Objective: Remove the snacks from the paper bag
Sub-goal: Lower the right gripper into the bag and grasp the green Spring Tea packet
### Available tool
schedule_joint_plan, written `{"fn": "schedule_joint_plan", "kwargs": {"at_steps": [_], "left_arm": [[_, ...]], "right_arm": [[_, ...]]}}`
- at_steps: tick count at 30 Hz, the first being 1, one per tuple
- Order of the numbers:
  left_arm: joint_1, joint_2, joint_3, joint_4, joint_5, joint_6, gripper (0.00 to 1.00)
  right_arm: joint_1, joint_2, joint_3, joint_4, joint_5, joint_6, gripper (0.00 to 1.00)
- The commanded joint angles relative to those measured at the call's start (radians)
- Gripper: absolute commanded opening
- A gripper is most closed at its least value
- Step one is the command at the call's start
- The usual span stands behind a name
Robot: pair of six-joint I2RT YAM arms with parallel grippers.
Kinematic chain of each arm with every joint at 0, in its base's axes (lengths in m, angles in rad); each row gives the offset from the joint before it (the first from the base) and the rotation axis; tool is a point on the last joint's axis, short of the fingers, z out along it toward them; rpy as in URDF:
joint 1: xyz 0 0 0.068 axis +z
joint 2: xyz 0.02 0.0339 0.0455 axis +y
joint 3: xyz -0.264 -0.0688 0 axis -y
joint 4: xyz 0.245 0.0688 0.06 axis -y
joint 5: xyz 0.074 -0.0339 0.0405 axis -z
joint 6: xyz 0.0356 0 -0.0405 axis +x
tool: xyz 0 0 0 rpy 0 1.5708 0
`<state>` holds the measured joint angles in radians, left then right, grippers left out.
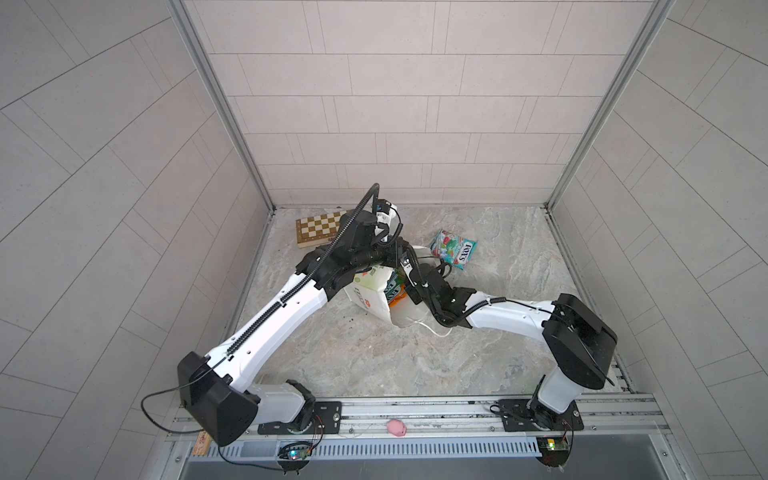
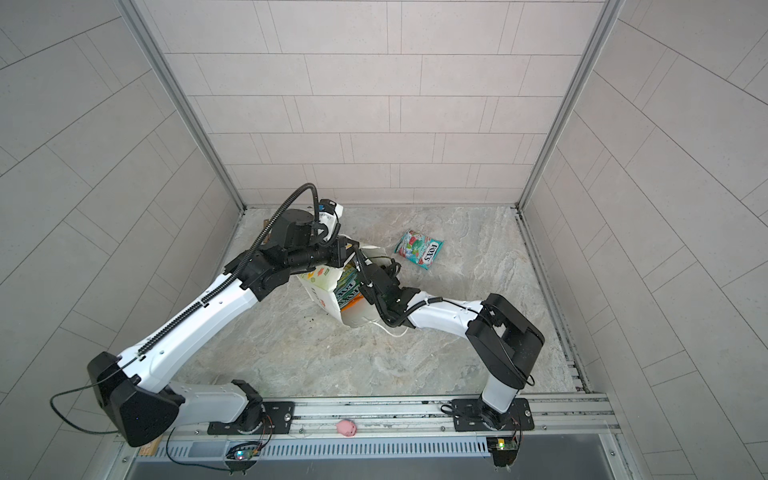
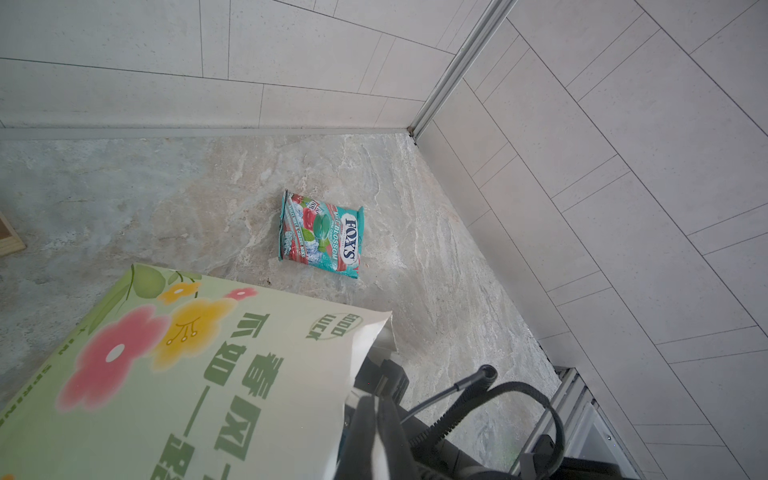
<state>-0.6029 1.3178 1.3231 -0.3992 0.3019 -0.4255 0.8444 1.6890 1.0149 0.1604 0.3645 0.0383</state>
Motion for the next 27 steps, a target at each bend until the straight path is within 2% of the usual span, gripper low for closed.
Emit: {"fn": "schedule_joint_plan", "kwargs": {"at_steps": [1, 12, 20, 24, 27], "left_arm": [[-0.008, -0.026, 0.007, 0.011, 0.009, 0.018, 0.0], [-0.008, -0.028, 0.013, 0.003, 0.016, 0.021, 0.0], [-0.008, -0.032, 0.019, -0.007, 0.013, 0.027, 0.0], [-0.008, -0.032, 0.02, -0.007, 0.011, 0.028, 0.0], [-0.008, -0.032, 0.017, -0.007, 0.005, 0.03, 0.0]], "right_arm": [[0.004, 0.024, 0.03, 0.015, 0.027, 0.024, 0.47], [-0.02, 0.107, 0.118, -0.01, -0.007, 0.061, 0.51], [-0.053, 0.157, 0.159, -0.025, -0.043, 0.081, 0.49], [-0.069, 0.164, 0.173, -0.046, -0.101, 0.079, 0.34], [-0.073, 0.154, 0.161, -0.039, -0.14, 0.072, 0.16]]}}
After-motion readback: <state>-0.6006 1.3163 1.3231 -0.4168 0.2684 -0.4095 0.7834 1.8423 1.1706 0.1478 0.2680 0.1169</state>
